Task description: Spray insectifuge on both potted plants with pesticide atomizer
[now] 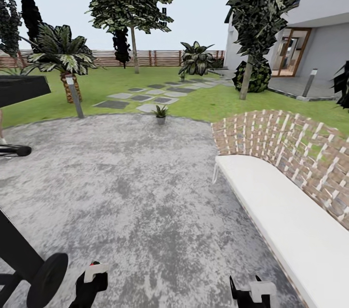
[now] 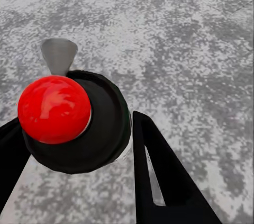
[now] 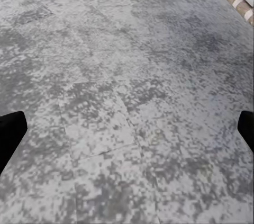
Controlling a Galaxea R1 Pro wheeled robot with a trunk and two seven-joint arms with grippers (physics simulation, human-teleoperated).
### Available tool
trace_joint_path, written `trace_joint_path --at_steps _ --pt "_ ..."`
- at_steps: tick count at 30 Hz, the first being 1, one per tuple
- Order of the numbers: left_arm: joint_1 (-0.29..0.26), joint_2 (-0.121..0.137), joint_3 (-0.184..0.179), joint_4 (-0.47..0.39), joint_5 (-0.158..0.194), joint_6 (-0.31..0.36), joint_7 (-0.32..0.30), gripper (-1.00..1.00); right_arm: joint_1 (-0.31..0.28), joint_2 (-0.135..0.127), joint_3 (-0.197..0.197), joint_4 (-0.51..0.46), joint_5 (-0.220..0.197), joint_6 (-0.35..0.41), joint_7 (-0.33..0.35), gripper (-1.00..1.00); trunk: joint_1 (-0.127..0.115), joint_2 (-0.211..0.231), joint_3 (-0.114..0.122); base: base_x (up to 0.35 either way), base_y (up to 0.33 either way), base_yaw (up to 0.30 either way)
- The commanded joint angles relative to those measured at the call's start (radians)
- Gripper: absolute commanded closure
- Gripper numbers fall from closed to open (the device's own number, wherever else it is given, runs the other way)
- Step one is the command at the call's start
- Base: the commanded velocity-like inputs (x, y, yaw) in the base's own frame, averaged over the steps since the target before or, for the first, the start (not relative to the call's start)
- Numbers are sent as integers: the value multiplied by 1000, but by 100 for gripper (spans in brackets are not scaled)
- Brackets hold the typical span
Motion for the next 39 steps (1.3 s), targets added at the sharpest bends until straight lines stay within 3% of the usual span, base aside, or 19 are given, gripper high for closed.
trace_joint_path --at_steps 1,13,39 --pt "-1 0 -3 1 10 -3 -1 100 -1 0 -1 1 6 -2 -5 -100 0 0 -1 339 0 0" --pt "-1 0 -3 1 10 -3 -1 100 -1 0 -1 0 6 -3 -5 -100 0 0 -1 339 0 130" --pt "-1 0 -3 1 10 -3 -1 100 -1 0 -1 0 6 -2 -5 -100 0 0 -1 340 0 3"
